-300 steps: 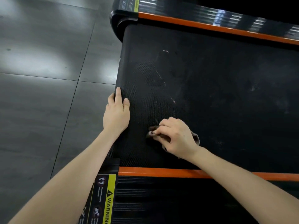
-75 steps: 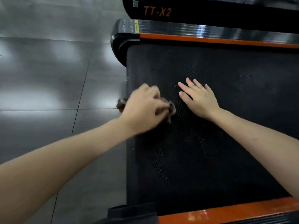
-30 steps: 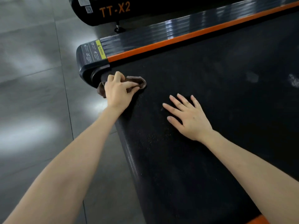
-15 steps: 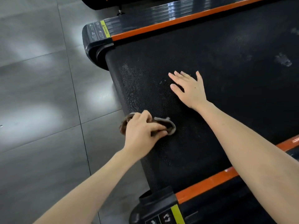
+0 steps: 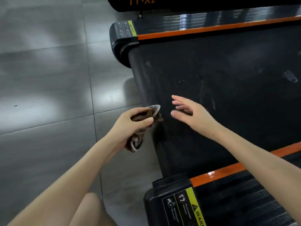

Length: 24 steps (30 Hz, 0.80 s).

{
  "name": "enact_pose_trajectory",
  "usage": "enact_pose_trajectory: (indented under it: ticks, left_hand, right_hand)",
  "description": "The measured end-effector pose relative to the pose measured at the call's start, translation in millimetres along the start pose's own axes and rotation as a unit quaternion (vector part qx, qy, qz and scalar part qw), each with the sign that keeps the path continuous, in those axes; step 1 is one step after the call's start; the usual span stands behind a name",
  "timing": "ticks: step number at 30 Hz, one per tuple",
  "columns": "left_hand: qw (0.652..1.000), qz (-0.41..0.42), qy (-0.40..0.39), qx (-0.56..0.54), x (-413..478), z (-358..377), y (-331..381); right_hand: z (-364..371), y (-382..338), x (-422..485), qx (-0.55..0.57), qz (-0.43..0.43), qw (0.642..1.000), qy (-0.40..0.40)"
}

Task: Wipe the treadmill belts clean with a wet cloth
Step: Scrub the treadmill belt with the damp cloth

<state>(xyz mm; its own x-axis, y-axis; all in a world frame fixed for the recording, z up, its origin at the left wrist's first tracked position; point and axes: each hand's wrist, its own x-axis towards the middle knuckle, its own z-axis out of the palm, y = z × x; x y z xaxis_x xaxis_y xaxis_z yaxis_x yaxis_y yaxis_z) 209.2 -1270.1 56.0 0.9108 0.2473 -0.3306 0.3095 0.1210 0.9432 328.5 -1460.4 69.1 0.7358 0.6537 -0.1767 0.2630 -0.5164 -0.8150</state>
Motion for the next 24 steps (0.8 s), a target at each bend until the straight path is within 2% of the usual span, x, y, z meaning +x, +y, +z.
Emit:
enact_pose_trajectory:
  ticks: [4, 9, 13, 17, 19, 24]
  left_hand:
    - [1.000, -0.007, -0.008, -0.023, -5.9, -25.2, 2.6]
    - [0.998, -0.001, -0.014, -0.063, -26.4, -62.9, -1.4]
    - [0.994, 0.021, 0.030, -0.104, -46.0, -102.0, -18.0]
    - [0.993, 0.035, 0.067, -0.090, -70.9, -124.5, -27.0]
    - [0.992, 0.036, 0.101, -0.061, -88.5, -129.4, -21.5]
    - [0.968, 0.018, 0.250, -0.004, -137.1, -125.9, -8.7]
  right_hand:
    - [35.6, -37.7, -5.5, -0.020, -0.042, 0.996, -0.070]
    - [78.4, -64.3, 10.8, -0.031, -0.082, 0.994, -0.060]
    - [98.2, -78.7, 33.0, 0.011, -0.113, 0.990, -0.081]
    - [113.1, -101.9, 51.5, 0.080, -0.115, 0.980, -0.144]
    - [119.8, -115.0, 56.4, 0.094, -0.099, 0.977, -0.161]
    - [142.5, -155.2, 48.7, 0.100, -0.071, 0.972, -0.202]
